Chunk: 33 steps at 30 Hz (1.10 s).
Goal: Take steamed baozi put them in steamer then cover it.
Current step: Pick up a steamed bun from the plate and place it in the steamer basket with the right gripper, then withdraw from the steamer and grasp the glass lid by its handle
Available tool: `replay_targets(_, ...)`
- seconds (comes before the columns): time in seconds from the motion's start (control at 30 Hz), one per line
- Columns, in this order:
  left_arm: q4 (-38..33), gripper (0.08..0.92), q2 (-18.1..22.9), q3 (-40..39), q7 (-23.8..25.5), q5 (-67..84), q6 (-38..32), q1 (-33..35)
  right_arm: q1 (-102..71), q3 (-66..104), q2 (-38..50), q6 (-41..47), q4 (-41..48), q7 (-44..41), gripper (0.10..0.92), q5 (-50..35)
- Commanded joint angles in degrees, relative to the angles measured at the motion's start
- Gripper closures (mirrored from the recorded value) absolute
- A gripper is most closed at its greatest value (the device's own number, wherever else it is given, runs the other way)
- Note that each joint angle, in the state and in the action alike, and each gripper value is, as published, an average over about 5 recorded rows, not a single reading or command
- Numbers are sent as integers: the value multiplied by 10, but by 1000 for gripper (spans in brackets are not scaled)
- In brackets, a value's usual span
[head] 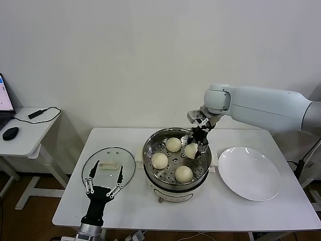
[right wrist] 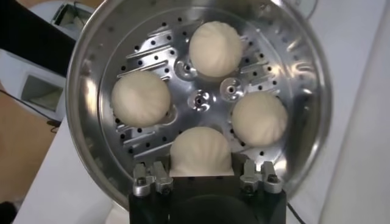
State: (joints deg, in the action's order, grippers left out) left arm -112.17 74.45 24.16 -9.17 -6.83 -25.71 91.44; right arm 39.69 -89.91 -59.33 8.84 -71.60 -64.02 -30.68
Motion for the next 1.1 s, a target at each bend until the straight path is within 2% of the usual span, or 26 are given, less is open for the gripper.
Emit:
replay_targets(0.03,0,177,0,1,-1,0,0,0,-18,-2,-9,3,5,3,355,15)
replay_targets(0.47,0,177,0,3,-2,1,-1,1,-38,10,-9,4,13,18,335,31)
replay_targets(0.57,0,177,0,4,-2,1,-1,1,-39,10,-6,3,10,20,314,33)
replay_targets(0.77,0,177,0,4,-2,1,-1,2,-39,25,6,2,5,20,220,36)
replay_targets(0.93,-2,177,1,3,-3,0,2,1,-34,72,40,-4,-23,7,203,32)
replay_targets(1.1,-4,177,-2,8,-4,-2,3,1,-33,156,122,-29,-88,24,203,-18)
